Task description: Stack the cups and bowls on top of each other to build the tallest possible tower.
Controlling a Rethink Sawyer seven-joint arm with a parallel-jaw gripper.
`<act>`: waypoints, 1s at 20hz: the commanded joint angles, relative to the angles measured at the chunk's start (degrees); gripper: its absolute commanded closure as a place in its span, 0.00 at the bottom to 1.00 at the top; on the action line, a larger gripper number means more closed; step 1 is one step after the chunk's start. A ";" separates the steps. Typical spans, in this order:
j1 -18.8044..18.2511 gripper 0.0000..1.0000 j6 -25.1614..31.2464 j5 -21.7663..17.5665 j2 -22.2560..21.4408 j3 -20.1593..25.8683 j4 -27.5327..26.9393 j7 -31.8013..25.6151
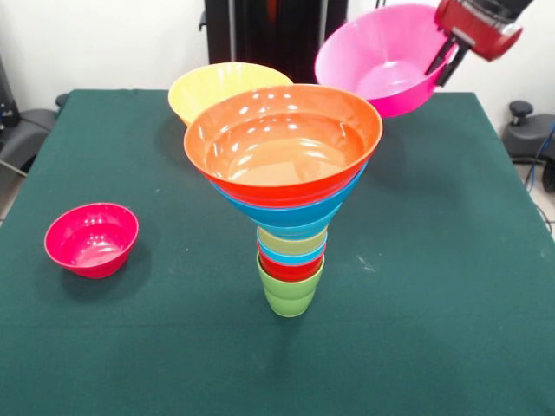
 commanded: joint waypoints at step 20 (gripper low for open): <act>-6.45 1.00 31.17 -7.31 -3.19 -7.44 -23.07 12.23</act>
